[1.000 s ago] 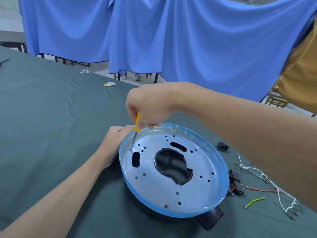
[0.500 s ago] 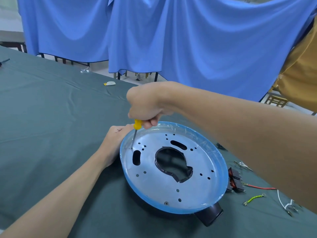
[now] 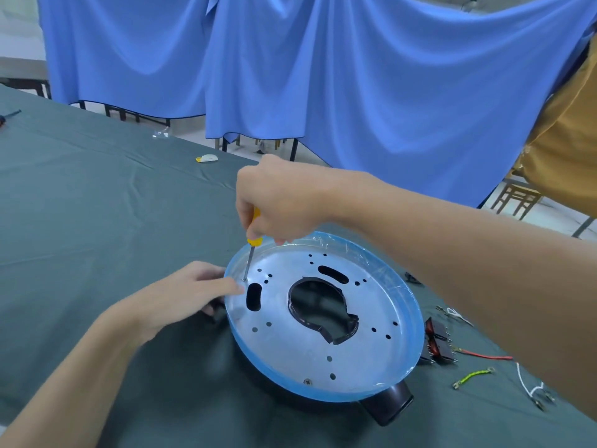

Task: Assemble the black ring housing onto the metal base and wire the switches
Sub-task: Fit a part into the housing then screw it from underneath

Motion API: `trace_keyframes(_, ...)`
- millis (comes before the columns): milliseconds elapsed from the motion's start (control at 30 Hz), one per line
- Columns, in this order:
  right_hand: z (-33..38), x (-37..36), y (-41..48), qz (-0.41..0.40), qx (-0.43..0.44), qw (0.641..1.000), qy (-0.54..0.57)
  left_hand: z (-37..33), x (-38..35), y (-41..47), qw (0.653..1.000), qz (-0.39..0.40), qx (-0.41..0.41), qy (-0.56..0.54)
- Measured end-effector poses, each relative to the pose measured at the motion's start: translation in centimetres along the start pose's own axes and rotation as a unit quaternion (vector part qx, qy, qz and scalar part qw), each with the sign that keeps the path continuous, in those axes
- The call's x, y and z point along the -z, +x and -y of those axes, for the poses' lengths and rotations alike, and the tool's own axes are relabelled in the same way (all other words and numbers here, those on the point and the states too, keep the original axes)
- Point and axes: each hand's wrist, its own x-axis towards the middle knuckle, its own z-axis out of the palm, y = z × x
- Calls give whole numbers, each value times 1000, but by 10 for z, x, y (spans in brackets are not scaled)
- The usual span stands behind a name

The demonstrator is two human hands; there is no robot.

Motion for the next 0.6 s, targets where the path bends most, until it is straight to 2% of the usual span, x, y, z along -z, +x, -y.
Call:
trace_keyframes(100,3,-6,-1,4,-31,998,55,-3,-13,-8,999,1,-14,-47)
trace_keyframes(267,7,-7,4,30,-126,983,131,-7,-31,-11,996,-27,10,-82)
trace_keyframes(400,9,-2,16,15,-156,968,195,-14,-33,-12,994,-59,69,-53)
trace_keyframes(600,7,-3,4,73,-155,973,157,-25,-28,-11,981,-102,157,-43)
